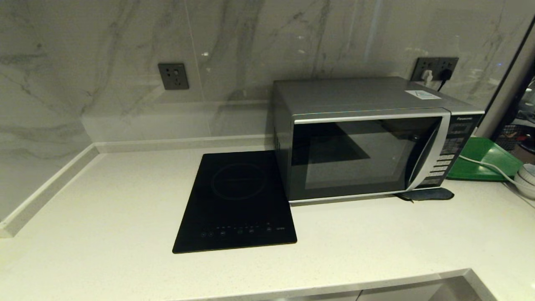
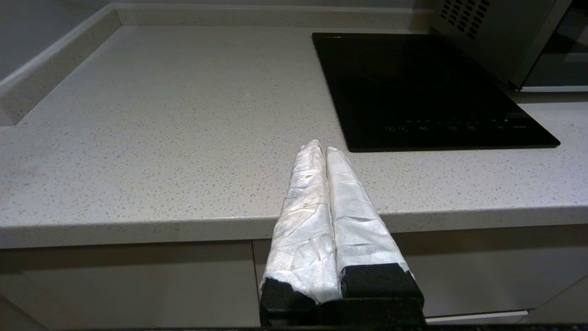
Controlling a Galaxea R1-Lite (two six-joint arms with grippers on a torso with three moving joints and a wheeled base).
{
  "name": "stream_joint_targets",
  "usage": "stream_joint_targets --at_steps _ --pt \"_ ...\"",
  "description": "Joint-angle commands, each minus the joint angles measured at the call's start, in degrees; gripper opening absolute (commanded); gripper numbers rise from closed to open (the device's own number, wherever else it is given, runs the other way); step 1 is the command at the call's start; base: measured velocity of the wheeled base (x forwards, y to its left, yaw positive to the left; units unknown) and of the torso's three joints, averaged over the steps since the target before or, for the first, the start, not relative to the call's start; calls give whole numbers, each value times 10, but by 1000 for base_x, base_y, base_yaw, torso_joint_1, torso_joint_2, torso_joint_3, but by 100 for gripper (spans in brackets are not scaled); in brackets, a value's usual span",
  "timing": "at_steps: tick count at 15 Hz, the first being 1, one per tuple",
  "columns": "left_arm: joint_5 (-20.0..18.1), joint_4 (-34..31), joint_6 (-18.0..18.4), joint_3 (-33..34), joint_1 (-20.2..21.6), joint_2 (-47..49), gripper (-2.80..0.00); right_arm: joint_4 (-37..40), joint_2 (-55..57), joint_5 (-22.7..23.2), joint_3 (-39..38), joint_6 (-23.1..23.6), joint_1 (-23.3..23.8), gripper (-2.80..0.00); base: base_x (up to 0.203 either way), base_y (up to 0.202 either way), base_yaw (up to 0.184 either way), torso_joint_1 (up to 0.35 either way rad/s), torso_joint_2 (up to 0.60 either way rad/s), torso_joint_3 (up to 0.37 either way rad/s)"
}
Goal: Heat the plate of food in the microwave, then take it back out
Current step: Open the microwave oven
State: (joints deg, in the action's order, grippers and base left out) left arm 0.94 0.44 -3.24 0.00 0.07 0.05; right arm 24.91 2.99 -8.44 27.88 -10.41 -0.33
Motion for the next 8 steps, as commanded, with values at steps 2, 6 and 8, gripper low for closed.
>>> stream_joint_targets --at_steps 2,6,8 --pt "0 0 0 0 0 0 -280 4 -29 15 -71 -2 2 -280 0 0 0 0 0 0" --pt "0 0 0 0 0 0 -280 -83 -29 6 -195 21 2 -280 0 0 0 0 0 0" --pt "0 0 0 0 0 0 -280 -154 -29 4 -224 36 2 -280 0 0 0 0 0 0"
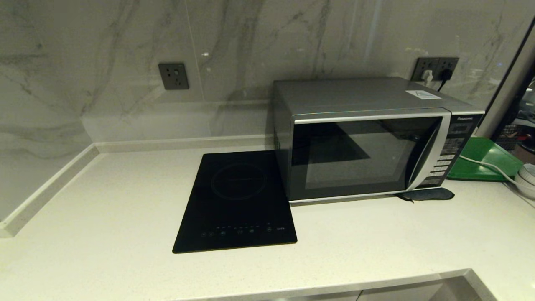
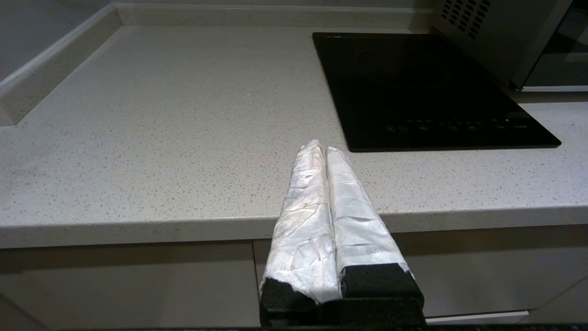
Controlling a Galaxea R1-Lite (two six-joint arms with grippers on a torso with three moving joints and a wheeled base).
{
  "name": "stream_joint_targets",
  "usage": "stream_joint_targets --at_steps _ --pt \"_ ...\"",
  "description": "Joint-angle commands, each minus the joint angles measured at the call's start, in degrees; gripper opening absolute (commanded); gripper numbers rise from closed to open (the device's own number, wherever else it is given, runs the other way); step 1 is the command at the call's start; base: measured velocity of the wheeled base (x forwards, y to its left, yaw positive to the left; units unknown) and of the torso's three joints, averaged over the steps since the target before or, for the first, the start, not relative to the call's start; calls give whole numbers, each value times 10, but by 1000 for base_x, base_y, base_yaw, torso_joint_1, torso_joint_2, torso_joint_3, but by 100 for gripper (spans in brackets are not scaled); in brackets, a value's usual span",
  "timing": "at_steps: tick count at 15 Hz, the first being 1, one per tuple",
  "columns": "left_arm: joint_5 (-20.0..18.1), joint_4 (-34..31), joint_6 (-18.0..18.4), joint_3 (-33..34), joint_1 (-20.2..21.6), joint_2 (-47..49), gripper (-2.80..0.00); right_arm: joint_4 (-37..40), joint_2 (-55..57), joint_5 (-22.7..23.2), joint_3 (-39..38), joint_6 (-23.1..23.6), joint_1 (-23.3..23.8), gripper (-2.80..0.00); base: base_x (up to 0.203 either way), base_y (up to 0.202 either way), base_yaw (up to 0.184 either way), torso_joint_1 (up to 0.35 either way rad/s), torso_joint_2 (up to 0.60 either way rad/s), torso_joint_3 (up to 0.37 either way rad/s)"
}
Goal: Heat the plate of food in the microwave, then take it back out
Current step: Open the microwave oven
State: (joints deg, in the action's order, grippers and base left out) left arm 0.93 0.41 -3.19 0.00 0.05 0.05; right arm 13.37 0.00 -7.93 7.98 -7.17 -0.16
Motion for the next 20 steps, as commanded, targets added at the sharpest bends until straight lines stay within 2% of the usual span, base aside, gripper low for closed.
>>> stream_joint_targets --at_steps 1,2,4,6,20 --pt "0 0 -1 0 0 0 -280 -43 1 -1 -28 3 0 -280 0 0 0 0 0 0" --pt "0 0 -1 0 0 0 -280 -62 1 3 -35 4 0 -280 0 0 0 0 0 0" --pt "0 0 -1 0 0 0 -280 -102 1 47 -58 17 0 -280 0 0 0 0 0 0" --pt "0 0 -1 0 0 0 -280 -130 1 60 -81 38 0 -280 0 0 0 0 0 0" --pt "0 0 -1 0 0 0 -280 -131 1 59 -81 29 0 -280 0 0 0 0 0 0"
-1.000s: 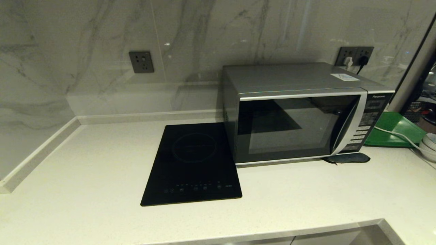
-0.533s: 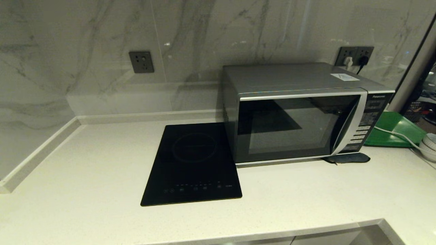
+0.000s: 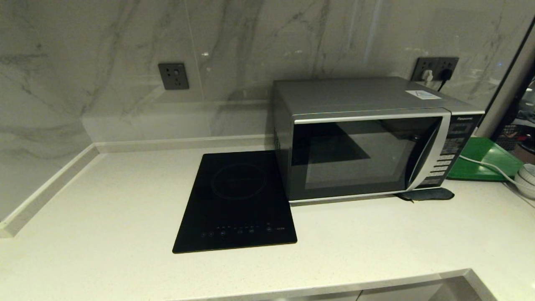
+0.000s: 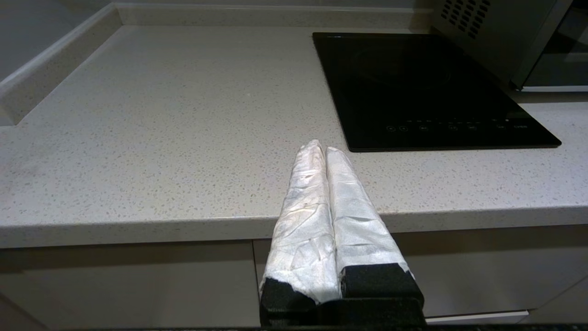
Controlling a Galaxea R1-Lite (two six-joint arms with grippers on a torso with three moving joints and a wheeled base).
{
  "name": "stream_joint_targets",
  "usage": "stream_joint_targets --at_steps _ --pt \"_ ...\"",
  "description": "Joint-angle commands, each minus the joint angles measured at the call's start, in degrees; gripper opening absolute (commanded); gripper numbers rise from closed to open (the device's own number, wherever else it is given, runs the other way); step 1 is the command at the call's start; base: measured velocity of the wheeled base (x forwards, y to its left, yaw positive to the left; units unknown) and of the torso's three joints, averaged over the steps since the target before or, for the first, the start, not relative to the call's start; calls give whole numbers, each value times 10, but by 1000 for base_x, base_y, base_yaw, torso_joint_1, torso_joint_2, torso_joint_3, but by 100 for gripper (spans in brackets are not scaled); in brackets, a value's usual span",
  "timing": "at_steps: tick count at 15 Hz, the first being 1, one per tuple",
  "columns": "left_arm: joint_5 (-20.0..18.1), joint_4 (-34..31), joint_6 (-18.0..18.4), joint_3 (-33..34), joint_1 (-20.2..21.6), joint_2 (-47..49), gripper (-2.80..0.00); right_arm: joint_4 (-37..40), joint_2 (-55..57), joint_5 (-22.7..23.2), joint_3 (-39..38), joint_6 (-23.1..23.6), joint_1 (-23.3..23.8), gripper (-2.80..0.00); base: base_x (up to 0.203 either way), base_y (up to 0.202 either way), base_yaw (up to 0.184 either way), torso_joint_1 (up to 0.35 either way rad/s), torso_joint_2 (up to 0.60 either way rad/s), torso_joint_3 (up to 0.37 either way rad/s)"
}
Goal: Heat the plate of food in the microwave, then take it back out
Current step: Open the microwave oven
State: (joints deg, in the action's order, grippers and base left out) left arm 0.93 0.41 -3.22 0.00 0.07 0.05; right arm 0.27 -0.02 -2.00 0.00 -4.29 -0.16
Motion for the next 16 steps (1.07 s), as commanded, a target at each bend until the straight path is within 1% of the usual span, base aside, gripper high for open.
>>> stream_joint_targets --at_steps 1,16 --pt "0 0 0 0 0 0 -280 0 1 0 -1 0 0 -280 0 0 0 0 0 0" --pt "0 0 0 0 0 0 -280 0 1 0 -1 0 0 -280 0 0 0 0 0 0"
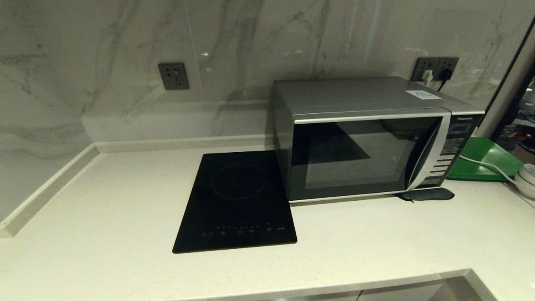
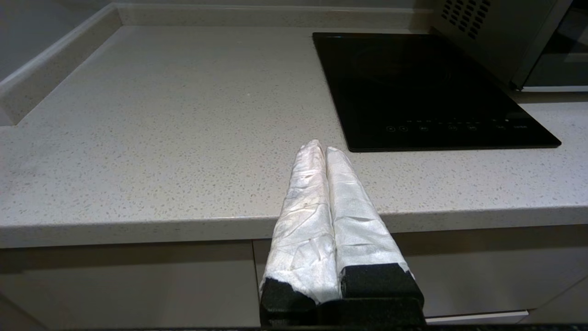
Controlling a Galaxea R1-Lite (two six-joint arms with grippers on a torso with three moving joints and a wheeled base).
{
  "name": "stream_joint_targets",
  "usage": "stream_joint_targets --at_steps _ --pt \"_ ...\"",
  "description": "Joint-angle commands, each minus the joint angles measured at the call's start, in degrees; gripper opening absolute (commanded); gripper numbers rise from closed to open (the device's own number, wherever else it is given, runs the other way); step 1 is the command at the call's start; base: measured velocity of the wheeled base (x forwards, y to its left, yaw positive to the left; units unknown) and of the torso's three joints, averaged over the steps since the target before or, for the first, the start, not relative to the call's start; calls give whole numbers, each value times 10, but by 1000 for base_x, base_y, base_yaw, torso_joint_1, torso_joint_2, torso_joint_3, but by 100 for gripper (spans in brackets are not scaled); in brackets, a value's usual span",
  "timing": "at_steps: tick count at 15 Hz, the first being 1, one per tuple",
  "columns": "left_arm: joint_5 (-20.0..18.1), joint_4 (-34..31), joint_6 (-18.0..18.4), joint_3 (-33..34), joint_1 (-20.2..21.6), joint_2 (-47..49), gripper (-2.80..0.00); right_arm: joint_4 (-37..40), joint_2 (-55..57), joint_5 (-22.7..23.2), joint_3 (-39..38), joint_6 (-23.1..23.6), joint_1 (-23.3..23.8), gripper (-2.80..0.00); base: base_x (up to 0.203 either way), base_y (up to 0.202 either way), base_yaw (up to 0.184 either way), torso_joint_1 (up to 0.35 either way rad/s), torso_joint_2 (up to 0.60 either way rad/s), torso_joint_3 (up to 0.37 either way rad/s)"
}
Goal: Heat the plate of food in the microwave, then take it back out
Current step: Open the microwave oven
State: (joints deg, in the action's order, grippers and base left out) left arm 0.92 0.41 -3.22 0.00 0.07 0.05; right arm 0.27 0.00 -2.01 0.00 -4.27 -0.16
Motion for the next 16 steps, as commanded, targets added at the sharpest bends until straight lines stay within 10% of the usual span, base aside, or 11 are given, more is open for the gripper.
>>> stream_joint_targets --at_steps 1,16 --pt "0 0 0 0 0 0 -280 0 1 0 -1 0 0 -280 0 0 0 0 0 0" --pt "0 0 0 0 0 0 -280 0 1 0 -1 0 0 -280 0 0 0 0 0 0"
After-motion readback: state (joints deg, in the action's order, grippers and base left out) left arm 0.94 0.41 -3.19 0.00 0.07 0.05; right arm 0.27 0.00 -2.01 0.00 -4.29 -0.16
